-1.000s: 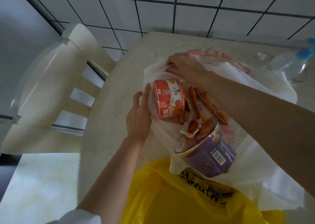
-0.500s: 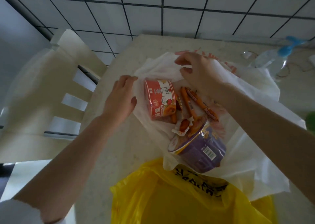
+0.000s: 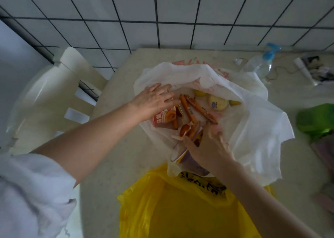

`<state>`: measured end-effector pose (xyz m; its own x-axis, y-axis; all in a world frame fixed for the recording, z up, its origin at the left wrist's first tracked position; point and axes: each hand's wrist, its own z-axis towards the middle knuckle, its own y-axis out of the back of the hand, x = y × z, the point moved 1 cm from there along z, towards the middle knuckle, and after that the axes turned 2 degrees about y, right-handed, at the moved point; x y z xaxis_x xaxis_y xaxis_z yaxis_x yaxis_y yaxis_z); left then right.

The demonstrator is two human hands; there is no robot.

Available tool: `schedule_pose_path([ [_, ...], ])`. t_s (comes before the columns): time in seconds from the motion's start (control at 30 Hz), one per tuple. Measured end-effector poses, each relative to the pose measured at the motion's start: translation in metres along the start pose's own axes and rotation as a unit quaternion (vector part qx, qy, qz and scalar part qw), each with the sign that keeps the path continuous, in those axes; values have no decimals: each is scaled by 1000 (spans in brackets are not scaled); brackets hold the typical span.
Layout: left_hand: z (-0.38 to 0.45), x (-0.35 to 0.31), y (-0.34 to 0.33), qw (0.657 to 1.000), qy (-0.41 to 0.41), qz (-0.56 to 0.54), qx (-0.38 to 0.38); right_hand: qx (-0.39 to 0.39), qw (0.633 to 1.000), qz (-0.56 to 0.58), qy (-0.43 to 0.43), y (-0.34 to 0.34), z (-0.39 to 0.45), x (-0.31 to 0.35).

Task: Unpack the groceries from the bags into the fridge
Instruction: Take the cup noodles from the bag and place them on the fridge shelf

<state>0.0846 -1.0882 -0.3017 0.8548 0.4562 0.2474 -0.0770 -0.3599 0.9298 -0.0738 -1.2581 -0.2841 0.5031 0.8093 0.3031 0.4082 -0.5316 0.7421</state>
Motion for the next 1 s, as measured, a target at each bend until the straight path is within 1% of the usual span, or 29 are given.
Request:
schedule_pose_path([
  [0.07,-6,-6,6,1000,5,-9,-6,7,1000,30,5,-6,-4,0],
  [0.17,-20,-16,10,1000,26,2,9,27,999,35,-9,-7,-7,-1],
  [0.23,-31,-21,14,999,50,6,3,30,999,42,-6,-5,-9,-4],
  [0.27,-36,-22,15,998,66,-1,-15,29,998,52,-3,-3,-11,-5],
  [0.37,-55,-27,21,983,122,-66,-121,28,992,118,-30,2,-14,-11],
  [0.43,-68,-33,30,963,168,-137,-161,27,984,160,-67,1,-20,-19],
  [0.5,-84,-43,40,931,224,-215,-192,-2,977,200,-74,3,-40,-24],
  [0.57,-102,-56,47,889,287,-274,-228,-41,972,224,-58,4,-68,-32],
  [0.6,-113,-63,48,861,318,-311,-247,-57,968,238,-48,4,-83,-37],
  [0.67,-135,-80,53,790,377,-401,-269,-84,962,261,-20,2,-112,-43],
  [0.73,-159,-100,54,721,420,-482,-267,-116,943,311,-11,-2,-140,-48],
  [0.83,-194,-130,51,618,454,-587,-260,-132,897,423,8,-11,-178,-52],
  [0.9,-219,-153,53,559,472,-632,-255,-138,871,472,26,-20,-201,-56],
  [1.0,-256,-187,57,474,472,-701,-247,-146,838,524,35,-37,-230,-63],
])
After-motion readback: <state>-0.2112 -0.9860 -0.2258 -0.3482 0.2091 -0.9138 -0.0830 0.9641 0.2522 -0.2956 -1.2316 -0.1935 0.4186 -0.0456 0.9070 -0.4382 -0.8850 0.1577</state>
